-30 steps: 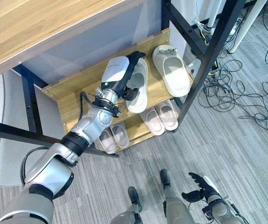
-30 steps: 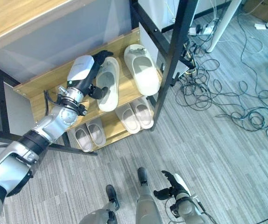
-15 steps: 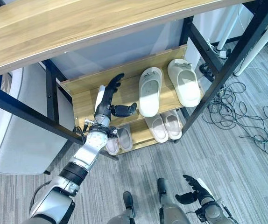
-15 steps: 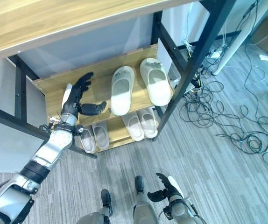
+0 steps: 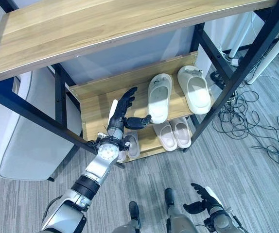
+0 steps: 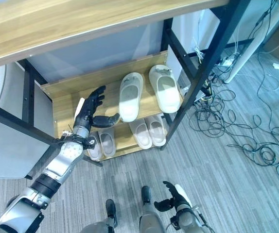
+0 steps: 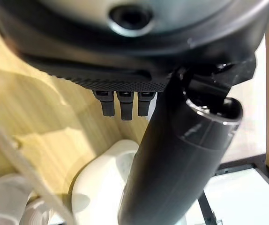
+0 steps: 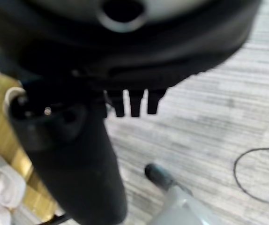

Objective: Arrange the slippers neatly on the shoe rack.

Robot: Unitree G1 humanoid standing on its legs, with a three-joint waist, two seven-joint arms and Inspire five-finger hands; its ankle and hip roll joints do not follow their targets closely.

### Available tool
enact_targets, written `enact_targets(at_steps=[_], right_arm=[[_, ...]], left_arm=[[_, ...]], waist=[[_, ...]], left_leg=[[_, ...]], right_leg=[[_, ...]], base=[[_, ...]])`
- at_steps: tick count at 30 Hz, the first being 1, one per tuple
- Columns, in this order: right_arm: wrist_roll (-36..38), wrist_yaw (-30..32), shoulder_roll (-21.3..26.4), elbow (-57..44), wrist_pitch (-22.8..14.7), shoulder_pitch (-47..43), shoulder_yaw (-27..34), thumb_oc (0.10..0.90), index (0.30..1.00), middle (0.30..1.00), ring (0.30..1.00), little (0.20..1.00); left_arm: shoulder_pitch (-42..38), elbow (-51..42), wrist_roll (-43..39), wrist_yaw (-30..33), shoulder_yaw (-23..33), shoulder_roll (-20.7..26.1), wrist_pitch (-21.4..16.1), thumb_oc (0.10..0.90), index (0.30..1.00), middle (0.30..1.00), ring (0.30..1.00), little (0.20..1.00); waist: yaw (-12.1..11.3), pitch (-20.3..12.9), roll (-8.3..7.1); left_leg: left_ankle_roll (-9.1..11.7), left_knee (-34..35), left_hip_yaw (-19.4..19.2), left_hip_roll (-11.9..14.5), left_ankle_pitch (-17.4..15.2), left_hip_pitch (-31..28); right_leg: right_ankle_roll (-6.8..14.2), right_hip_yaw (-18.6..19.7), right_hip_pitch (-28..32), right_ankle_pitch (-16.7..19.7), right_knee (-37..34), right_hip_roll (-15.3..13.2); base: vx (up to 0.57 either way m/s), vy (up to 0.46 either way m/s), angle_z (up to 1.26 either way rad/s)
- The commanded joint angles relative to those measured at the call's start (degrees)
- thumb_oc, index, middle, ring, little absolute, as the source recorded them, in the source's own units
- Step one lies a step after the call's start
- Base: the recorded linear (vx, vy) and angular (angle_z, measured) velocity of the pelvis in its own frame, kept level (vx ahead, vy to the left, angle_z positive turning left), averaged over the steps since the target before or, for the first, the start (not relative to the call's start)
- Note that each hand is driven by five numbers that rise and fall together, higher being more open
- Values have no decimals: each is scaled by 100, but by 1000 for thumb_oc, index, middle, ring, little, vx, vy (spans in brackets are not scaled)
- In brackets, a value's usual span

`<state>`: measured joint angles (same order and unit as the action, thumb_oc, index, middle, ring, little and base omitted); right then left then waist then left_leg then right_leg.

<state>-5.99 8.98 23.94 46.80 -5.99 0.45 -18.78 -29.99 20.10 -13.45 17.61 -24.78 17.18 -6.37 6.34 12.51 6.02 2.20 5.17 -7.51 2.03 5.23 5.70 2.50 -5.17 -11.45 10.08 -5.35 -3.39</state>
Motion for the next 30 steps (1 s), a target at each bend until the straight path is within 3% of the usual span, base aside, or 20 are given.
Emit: enact_targets(at_steps=[1, 30], right_arm=[[-45, 172, 136, -175, -125, 309, 4, 800, 900, 900, 900, 900], [10, 250, 286, -283, -163, 406, 49, 800, 900, 900, 900, 900]], left_arm=[[-621, 203, 166, 19, 22, -270, -490, 800, 900, 900, 900, 900], [-784, 425, 145, -86, -630, -883, -516, 800, 900, 900, 900, 900]], waist=[[-19, -409, -80], [202, -287, 105]], left_leg=[[153, -17, 70, 34, -297, 254], [145, -17, -167, 2, -375, 193]], right_leg=[[369, -68, -83, -665, 56, -167], [411, 131, -207, -645, 66, -190]], base=[[-31, 21, -7], [2, 6, -4]])
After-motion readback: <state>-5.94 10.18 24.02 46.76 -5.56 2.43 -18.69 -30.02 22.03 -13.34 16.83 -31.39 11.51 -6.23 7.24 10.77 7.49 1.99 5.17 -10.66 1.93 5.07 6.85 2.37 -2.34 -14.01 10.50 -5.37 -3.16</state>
